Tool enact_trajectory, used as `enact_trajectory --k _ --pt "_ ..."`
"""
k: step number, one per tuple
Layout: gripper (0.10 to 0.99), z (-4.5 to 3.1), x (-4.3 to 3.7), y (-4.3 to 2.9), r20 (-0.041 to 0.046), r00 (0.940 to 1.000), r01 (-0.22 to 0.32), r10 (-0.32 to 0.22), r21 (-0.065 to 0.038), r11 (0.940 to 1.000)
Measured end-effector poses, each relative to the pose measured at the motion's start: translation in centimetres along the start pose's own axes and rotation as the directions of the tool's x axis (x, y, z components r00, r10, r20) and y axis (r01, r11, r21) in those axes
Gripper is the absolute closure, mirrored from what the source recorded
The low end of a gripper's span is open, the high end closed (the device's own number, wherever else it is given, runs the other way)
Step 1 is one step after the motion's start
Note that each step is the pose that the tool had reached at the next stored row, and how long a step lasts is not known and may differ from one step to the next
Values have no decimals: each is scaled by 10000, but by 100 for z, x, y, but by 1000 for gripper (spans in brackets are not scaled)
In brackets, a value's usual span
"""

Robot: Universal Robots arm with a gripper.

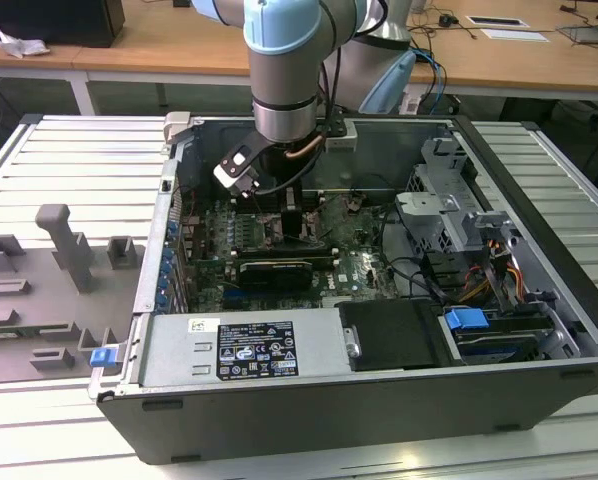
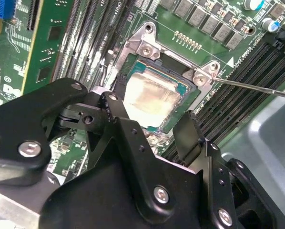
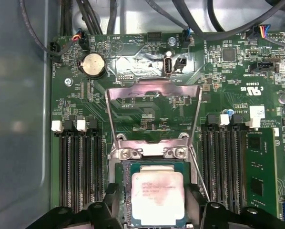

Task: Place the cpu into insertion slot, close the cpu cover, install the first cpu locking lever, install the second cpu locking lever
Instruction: 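Place the cpu into insertion slot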

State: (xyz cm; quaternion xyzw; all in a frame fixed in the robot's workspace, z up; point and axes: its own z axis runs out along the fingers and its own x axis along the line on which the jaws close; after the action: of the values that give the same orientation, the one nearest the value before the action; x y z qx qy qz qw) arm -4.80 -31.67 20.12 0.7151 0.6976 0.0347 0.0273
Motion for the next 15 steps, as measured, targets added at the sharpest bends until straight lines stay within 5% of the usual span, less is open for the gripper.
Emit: enact_trajectory --k 8,15 --pt "427 12 33 -2 1 10000 27 -27 1 10000" --pt "439 -85 33 7 60 10000 41 -41 -1 10000"
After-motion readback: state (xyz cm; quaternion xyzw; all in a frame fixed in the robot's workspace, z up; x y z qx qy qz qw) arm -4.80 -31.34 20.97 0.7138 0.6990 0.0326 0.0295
